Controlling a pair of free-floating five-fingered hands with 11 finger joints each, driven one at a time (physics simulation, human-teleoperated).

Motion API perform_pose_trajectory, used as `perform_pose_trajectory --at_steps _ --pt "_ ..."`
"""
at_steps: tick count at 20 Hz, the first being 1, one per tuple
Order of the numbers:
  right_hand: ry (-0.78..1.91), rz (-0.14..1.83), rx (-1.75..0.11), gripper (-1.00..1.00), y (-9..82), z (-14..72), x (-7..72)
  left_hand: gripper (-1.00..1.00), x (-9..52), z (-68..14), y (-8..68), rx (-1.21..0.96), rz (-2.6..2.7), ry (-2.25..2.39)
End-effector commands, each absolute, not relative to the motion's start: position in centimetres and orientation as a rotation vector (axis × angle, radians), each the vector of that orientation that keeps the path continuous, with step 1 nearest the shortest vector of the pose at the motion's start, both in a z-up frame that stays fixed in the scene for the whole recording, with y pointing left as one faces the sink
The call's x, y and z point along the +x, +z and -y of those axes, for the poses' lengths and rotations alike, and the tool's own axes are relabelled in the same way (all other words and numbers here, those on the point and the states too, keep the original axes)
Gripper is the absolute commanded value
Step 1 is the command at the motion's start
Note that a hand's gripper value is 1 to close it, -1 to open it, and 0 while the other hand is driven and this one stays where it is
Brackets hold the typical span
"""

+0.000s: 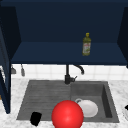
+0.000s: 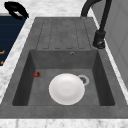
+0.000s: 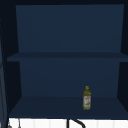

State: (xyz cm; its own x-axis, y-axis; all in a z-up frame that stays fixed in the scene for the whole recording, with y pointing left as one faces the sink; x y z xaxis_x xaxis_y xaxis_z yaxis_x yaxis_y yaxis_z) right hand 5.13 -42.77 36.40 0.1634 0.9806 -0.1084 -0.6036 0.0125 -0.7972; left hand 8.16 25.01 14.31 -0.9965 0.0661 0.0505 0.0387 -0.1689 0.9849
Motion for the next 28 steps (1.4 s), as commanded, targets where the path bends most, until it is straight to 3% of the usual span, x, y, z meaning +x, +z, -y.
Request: perform_pose_trajectory --at_steps 1,18,28 --pt "1.241 0.557 -0.863 -1.0 33.4 44.1 5.1 0.0 8.2 -25.0 14.3 0.127 -2.014 2.385" --pt "1.31 0.582 -0.732 -1.0 31.4 53.6 9.8 0.0 8.2 -25.0 14.3 0.127 -2.014 2.385" --pt "1.363 0.471 -0.696 -1.0 28.9 56.5 14.1 0.0 8.2 -25.0 14.3 0.127 -2.014 2.385"
